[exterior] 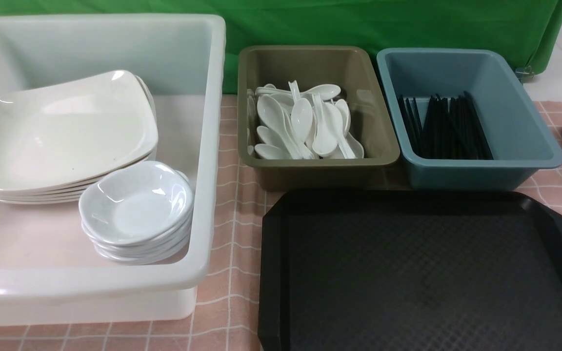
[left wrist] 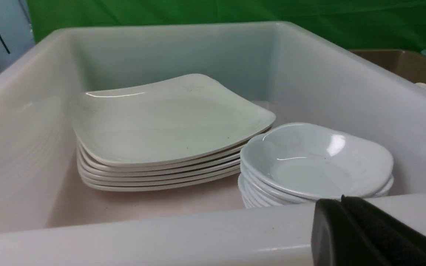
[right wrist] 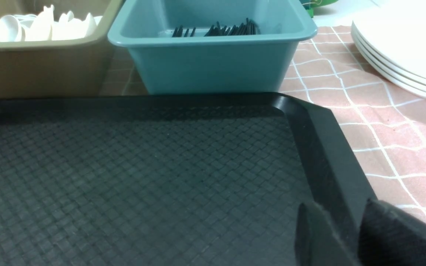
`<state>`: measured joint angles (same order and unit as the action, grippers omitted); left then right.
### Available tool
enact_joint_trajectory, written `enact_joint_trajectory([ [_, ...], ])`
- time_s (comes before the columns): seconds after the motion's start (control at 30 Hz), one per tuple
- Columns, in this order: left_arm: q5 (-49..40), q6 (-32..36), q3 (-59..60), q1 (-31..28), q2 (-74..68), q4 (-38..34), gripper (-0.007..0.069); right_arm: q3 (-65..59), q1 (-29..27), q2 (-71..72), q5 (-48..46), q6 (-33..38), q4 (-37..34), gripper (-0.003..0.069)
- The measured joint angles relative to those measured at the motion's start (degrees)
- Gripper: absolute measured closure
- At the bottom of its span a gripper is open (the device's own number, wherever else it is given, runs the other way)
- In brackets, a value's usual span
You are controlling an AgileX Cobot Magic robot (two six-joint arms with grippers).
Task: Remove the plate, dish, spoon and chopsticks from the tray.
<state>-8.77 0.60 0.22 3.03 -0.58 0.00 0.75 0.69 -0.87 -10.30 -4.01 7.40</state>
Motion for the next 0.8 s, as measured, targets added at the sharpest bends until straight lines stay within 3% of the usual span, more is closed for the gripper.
enact_joint_trajectory([
  [0.17, -3.6, -0.2, 0.1, -0.2, 0.6, 0.0, 0.0626, 0.0, 0.0, 0.0, 0.0, 0.0, 0.0, 0.0416],
  [0.47, -4.0, -0.6, 0.1, -6.2, 0.6, 0.0, 0.0624, 0.0, 0.0, 0.0, 0.0, 0.0, 0.0, 0.0416],
  [0.8, -4.0, -0.6, 0.1, -3.2, 0.6, 0.0, 0.0624, 0.0, 0.0, 0.0, 0.0, 0.0, 0.0, 0.0416],
])
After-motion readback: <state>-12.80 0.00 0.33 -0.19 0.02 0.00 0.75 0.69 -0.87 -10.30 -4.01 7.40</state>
